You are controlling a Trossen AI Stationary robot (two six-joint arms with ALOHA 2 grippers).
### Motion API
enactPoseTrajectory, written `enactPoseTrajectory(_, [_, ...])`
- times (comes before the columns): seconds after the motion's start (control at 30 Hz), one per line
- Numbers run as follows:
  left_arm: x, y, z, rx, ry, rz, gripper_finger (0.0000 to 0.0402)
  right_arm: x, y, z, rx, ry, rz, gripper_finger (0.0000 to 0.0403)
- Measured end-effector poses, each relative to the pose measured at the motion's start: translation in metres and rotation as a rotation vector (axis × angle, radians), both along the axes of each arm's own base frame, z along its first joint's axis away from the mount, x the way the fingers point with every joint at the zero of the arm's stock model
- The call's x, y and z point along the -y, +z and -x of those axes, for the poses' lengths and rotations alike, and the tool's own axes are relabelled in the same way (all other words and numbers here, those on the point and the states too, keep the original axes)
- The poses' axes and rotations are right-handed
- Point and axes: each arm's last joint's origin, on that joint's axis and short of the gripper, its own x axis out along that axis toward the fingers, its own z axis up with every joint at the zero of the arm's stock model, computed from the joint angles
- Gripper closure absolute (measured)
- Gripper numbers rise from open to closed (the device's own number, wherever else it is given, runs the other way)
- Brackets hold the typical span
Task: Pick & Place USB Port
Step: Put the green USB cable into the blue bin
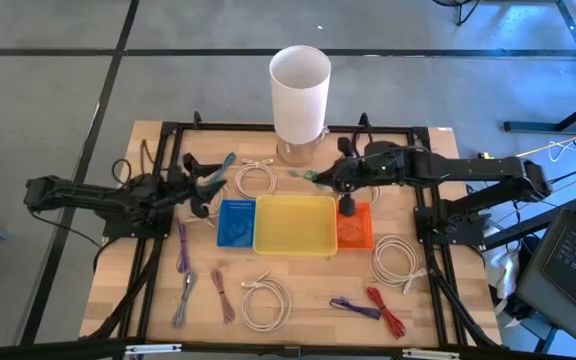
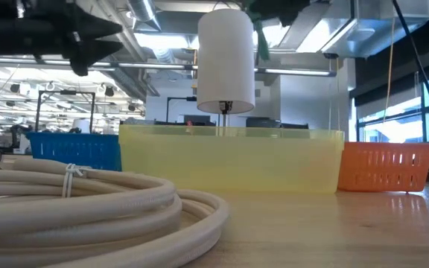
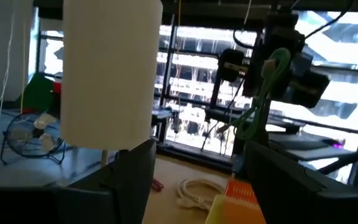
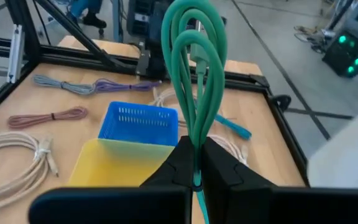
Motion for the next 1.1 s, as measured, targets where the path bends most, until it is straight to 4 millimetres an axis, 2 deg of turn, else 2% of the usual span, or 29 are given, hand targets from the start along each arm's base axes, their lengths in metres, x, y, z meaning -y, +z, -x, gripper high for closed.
enactPoseTrajectory(0.13, [0.001,0.023,-0.026,-0.081,-0.057,-0.086,0.0162,0.000,-0.007,-0.010,-0.002,0.005,0.005,0.0393])
enactPoseTrajectory(0.3, [0.003,0.051,-0.065,-0.141,-0.154,-0.205,0.0162,0.001,-0.010,-0.014,-0.009,0.005,0.004,0.0393])
enactPoseTrajectory(0.5, [0.000,0.049,-0.109,-0.249,-0.174,-0.247,0.0162,0.001,-0.006,-0.016,0.041,0.005,0.007,0.0393])
enactPoseTrajectory(0.67, [-0.015,0.047,-0.137,-0.224,-0.199,-0.260,0.0162,-0.001,-0.002,-0.017,0.084,0.051,0.019,0.0393])
enactPoseTrajectory(0.9, [-0.033,0.051,-0.167,-0.220,-0.283,-0.275,0.0162,-0.003,0.004,-0.019,0.148,0.092,0.020,0.0393])
enactPoseTrajectory(1.1, [-0.037,0.056,-0.177,-0.207,-0.312,-0.281,0.0162,-0.006,0.005,-0.019,0.163,0.112,0.040,0.0393])
